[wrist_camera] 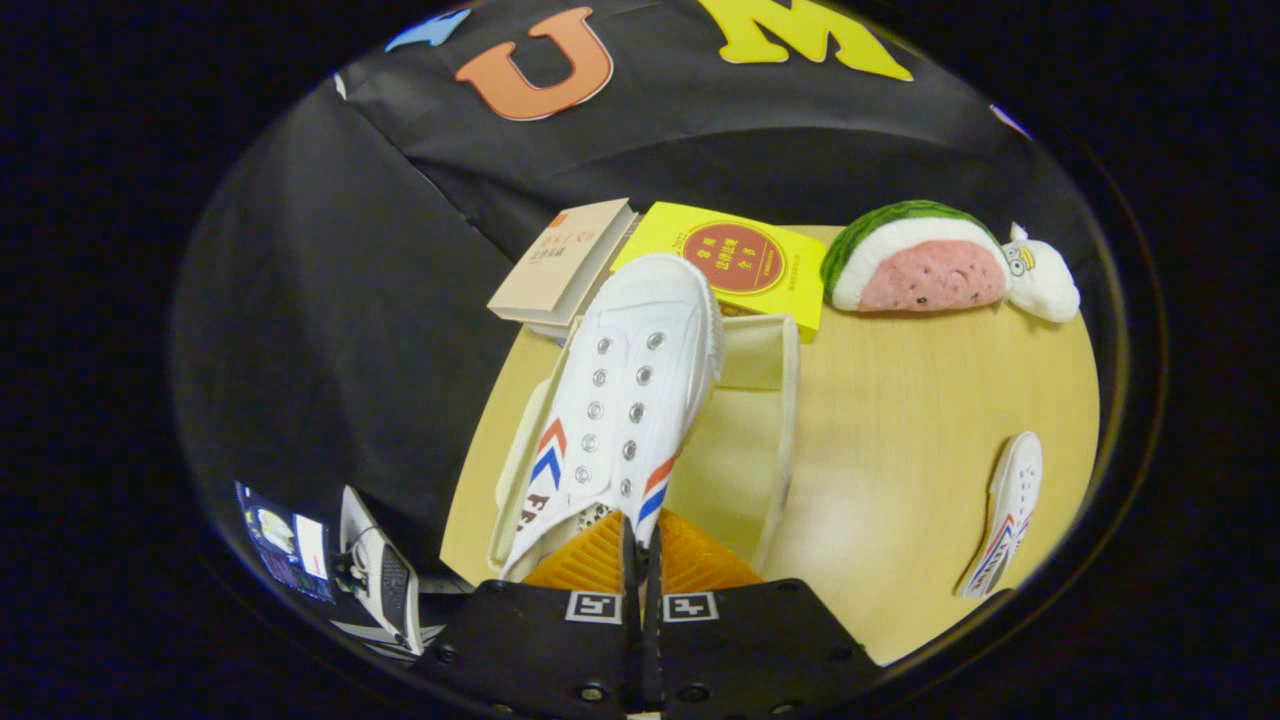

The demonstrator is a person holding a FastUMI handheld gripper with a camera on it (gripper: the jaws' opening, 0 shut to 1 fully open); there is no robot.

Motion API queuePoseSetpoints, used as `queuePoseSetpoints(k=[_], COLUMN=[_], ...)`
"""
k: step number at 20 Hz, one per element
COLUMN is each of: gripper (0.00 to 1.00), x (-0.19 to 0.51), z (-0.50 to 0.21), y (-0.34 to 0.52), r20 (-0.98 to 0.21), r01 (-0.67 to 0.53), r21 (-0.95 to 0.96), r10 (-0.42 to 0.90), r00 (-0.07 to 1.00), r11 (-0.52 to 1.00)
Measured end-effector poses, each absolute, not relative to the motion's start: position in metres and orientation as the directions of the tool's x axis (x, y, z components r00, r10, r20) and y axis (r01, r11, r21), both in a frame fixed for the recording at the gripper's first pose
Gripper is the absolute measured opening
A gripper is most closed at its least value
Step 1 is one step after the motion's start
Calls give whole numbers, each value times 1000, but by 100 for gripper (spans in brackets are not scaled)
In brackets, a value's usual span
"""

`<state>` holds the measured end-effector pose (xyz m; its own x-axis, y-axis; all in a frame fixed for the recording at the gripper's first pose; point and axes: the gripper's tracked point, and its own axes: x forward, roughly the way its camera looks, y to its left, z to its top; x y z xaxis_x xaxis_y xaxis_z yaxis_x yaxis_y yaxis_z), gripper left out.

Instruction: Open the storage box then place both shoes into the box .Put the left shoe in first, then the right shoe, with the right side of both shoes facing outward in a uniform manner.

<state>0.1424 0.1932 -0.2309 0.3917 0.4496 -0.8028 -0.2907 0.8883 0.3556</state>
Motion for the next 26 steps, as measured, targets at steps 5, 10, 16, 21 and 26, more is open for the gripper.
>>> queuePoseSetpoints(k=[5, 10, 16, 21, 26], gripper=[0, 0, 0, 15, 73], x=[141, 151, 155, 151, 139], z=[-276, -309, -317, -305, -261], y=[227, 244, 255, 259, 224], r20=[-844, -890, -906, -899, -871], r01=[-242, -161, -167, -201, -247], r21=[288, 264, 197, 253, 313], r10=[365, 304, 244, 307, 381], r00=[393, 339, 347, 313, 311], r11=[926, 951, 966, 946, 917])
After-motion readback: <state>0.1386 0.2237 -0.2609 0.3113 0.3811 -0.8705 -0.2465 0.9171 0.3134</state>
